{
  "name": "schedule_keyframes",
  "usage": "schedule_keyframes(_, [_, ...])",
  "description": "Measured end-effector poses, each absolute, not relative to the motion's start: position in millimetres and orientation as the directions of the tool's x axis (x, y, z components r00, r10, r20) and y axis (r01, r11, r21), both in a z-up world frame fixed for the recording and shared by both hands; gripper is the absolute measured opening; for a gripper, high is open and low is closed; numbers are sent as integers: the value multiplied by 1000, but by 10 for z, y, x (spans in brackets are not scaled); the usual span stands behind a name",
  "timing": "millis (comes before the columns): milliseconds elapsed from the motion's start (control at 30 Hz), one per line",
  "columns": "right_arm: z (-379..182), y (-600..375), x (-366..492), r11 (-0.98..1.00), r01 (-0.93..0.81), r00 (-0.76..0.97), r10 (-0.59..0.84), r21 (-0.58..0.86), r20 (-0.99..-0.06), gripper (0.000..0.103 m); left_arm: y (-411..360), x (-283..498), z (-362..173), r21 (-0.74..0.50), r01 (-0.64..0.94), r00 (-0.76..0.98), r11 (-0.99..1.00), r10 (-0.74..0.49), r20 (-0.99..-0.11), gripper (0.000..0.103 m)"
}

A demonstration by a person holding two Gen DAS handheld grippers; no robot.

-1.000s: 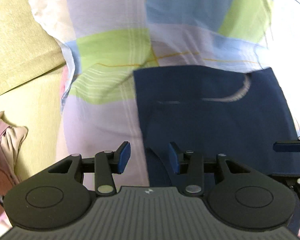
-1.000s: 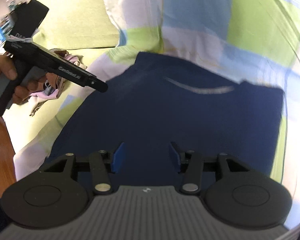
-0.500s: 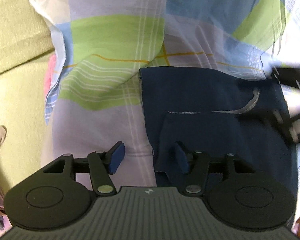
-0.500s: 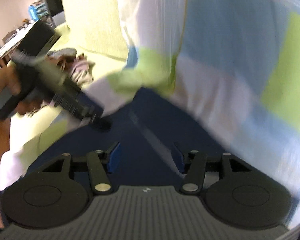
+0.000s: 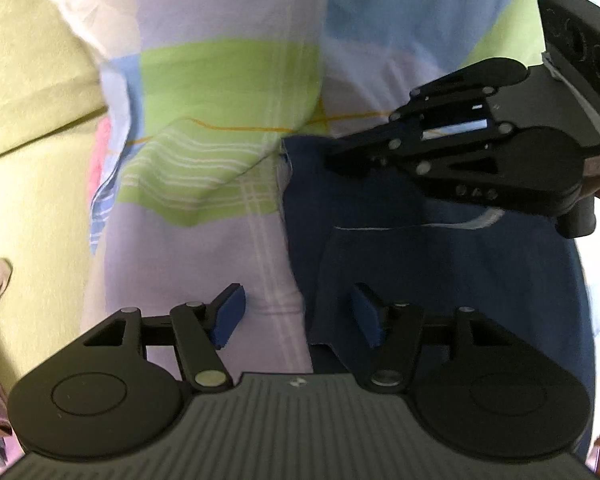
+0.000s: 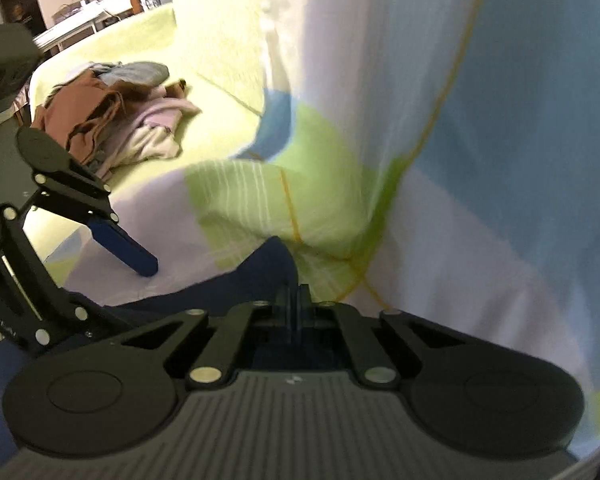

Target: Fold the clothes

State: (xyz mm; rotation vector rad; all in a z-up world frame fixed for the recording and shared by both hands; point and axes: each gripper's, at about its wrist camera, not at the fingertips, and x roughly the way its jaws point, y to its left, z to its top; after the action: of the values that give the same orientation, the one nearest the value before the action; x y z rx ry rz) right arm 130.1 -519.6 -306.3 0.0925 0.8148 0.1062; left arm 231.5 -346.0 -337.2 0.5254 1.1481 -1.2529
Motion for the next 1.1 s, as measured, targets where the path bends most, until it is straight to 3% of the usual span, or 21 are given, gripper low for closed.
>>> schedule_keyframes(233, [-2632, -5079, 853, 992, -71, 764, 121, 104, -634, 1, -3521, 2300, -3322, -314, 933, -201, 175, -471, -859, 62])
schedule_keyframes(333, [-2529, -5008, 711, 993, -82, 786, 118, 86, -607, 1, -3645, 2259, -3306, -332, 940, -259, 77, -473, -843, 57])
schedule_keyframes(400, [-2505, -4993, 656, 994, -78, 796, 109, 77, -595, 1, -3713, 2209, -3305, -319, 948, -275, 14, -472, -837, 32])
schedule_keyframes(433, [-2508, -4998, 651, 994, -74, 794, 107, 80, -598, 2, -3741, 2183, -3301, -314, 949, -284, -14, -469, -836, 15])
schedule_keyframes(467, [-2521, -5005, 644, 995, -57, 790, 95, 82, -606, 2, -3769, 2156, -3297, -310, 950, -292, -41, -465, -836, 7])
schedule_keyframes(533, [-2526, -5046, 611, 995, -8, 773, 68, 97, -631, 15, -3789, 2122, -3291, -292, 953, -293, -76, -461, -837, 7])
schedule_keyframes(567, [-2515, -5116, 525, 991, 46, 755, 46, 123, -654, 29, -3780, 2117, -3291, -285, 955, -292, -86, -459, -839, 7])
schedule_keyframes(633, [-2496, -5227, 323, 984, 113, 756, 7, 141, -654, 37, -3772, 2148, -3303, -300, 952, -296, -67, -455, -839, 8])
schedule_keyframes(767, [-2563, -5719, -503, 896, 385, 681, -115, 220, -723, 42, -3804, 2235, -3386, -350, 937, -311, 8, -442, -841, 22])
schedule_keyframes(867, [-2693, -6068, -1091, 812, 533, 606, -170, 238, -777, 42, -3848, 2306, -3453, -379, 925, -326, 36, -440, -837, 26])
schedule_keyframes(1100, [-3081, -6602, -1430, 686, 548, 677, -28, 479, -736, 46, -3892, 2473, -3602, -452, 887, -370, 94, -442, -817, 27])
